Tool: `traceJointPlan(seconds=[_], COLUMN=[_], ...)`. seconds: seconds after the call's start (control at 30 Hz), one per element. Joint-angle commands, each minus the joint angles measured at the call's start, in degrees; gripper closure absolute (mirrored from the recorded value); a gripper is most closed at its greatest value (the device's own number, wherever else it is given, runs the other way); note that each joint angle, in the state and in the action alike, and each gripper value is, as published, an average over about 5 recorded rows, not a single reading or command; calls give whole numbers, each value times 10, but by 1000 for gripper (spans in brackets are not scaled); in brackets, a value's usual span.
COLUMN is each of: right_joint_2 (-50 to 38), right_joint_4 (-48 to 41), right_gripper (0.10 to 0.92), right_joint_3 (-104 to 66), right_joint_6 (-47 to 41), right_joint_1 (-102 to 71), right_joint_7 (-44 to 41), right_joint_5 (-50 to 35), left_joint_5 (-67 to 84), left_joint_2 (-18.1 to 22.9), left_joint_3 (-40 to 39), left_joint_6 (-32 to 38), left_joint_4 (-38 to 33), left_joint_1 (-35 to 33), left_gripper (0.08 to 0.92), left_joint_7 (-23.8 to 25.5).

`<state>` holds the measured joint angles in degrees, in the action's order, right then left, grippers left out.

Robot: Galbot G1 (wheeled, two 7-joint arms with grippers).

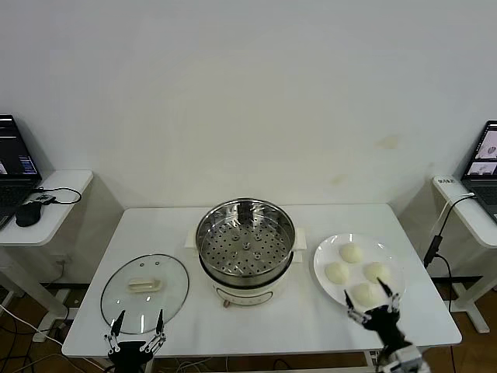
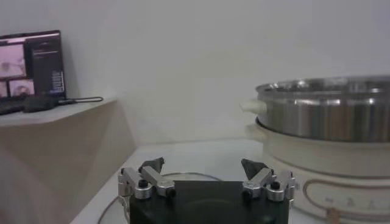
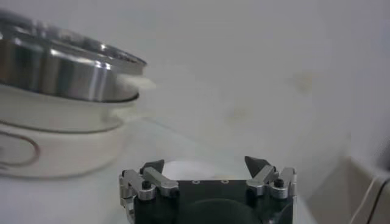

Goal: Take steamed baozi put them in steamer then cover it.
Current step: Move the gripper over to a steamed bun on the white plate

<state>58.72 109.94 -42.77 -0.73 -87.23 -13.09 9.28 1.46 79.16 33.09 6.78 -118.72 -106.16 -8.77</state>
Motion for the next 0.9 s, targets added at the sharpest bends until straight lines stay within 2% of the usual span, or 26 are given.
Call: traceJointPlan(seconds=[0.03,0.23,0.4,0.63,0.9], right_joint_2=[-179,-262,-302,-284,-235], right_joint_4=[-73,-156,-235,-325,-407], right_gripper=[203,203,202,203,203], right_joint_3=[1,147,335,602,732], right_joint_6=[-44,-37,-31,-36,-51], right_joint_1=[144,291,491,733,818], right_joint_7=[-129,-223,-322,-425,-473], right_joint_5=[122,147,111,59,58], left_joint_5=[-54,-87,-95,-97,-97], left_joint_2=[-4,-3,-4,-10,-9], left_joint_3=[-3,-8,-7,2,9], left_joint_6=[-70,-100,-108,-111,-111], left_joint_4=[-11,-21,-13,-10,-11], left_joint_1=[2,14,18,16,14], left_gripper=[177,177,177,177,177], left_joint_7=[-22,-24,-35,-46,-53])
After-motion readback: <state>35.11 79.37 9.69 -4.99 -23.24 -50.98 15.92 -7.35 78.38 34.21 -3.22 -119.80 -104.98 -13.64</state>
